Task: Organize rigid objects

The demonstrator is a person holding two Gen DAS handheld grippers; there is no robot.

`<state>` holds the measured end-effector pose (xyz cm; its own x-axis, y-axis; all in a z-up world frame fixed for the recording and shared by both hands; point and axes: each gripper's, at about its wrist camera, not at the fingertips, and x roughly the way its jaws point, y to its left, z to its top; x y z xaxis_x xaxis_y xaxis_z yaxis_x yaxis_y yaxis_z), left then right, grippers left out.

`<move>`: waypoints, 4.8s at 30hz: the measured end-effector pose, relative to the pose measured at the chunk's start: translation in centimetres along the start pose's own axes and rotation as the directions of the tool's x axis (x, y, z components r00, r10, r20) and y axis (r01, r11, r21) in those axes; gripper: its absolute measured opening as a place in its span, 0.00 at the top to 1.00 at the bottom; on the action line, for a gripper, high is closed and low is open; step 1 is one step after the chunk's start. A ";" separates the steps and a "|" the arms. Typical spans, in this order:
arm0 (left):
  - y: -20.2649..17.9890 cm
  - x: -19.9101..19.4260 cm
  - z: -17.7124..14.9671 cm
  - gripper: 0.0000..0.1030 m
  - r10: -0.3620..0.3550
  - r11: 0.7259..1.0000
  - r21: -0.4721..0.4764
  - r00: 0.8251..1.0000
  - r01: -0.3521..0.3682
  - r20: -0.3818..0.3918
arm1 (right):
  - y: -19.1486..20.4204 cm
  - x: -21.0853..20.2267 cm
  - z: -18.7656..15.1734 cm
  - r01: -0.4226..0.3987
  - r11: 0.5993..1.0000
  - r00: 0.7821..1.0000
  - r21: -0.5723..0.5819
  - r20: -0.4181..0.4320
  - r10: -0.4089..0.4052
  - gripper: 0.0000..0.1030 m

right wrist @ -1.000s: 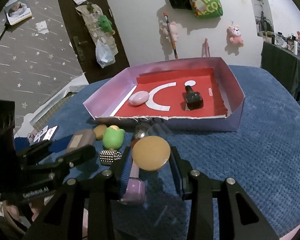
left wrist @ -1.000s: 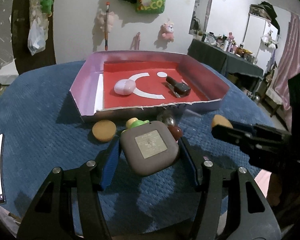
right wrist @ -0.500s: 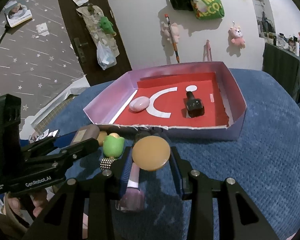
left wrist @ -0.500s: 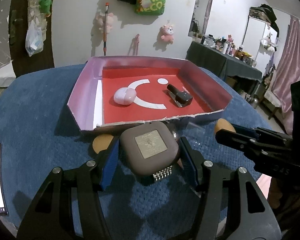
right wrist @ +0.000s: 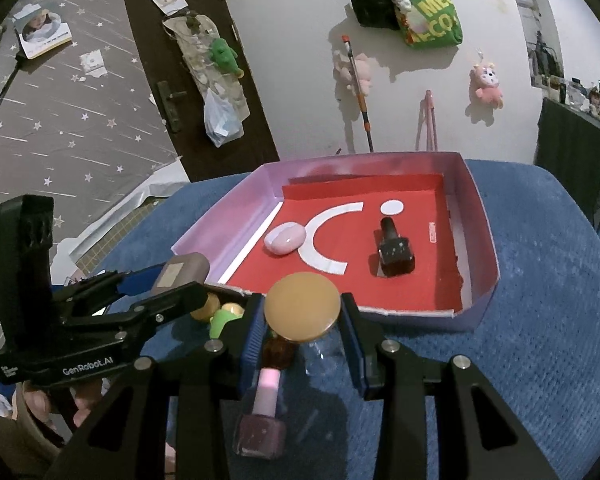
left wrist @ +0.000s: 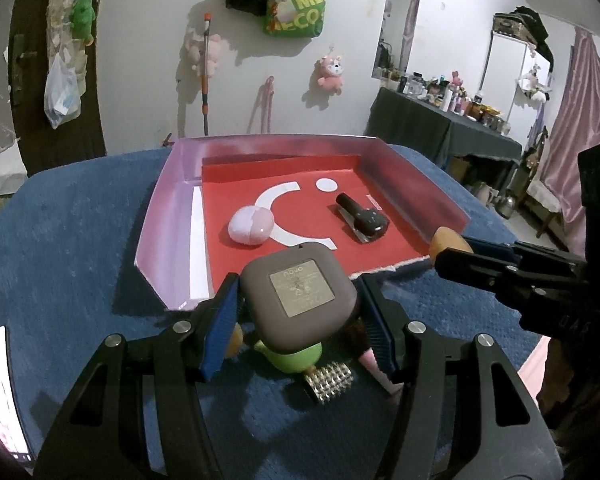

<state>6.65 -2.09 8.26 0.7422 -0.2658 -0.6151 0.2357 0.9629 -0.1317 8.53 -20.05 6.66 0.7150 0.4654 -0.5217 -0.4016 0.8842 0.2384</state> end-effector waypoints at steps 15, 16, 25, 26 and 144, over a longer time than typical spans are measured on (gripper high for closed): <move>1.0 3.1 3.1 0.45 -0.040 0.999 0.012 0.996 0.041 -0.079 | -2.1 2.4 3.2 0.001 1.000 0.997 -0.004 -0.076 -0.001 0.61; 1.0 3.4 3.2 0.45 -0.041 0.999 0.015 0.996 0.043 -0.085 | -2.4 2.8 3.3 0.001 1.000 0.996 0.002 -0.085 -0.001 0.61; 1.6 6.9 3.9 0.45 -0.047 0.998 0.022 0.982 0.052 -0.181 | -3.2 6.1 3.8 0.027 1.000 0.984 -0.013 -0.175 -0.029 0.61; 1.7 7.3 3.9 0.45 -0.047 0.999 0.018 0.980 0.051 -0.191 | -3.3 6.5 3.7 0.029 0.999 0.982 -0.012 -0.184 -0.031 0.61; 2.3 9.1 4.9 0.02 0.102 0.995 0.003 0.985 -0.102 -0.141 | -2.5 6.0 4.2 0.157 0.988 0.986 0.002 -0.050 -0.156 0.04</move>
<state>17.01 -2.50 6.14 0.6661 -0.1572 -0.7291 0.1604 0.9849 -0.0658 16.20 -19.30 6.37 0.7395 0.3190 -0.5928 -0.2835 0.9463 0.1555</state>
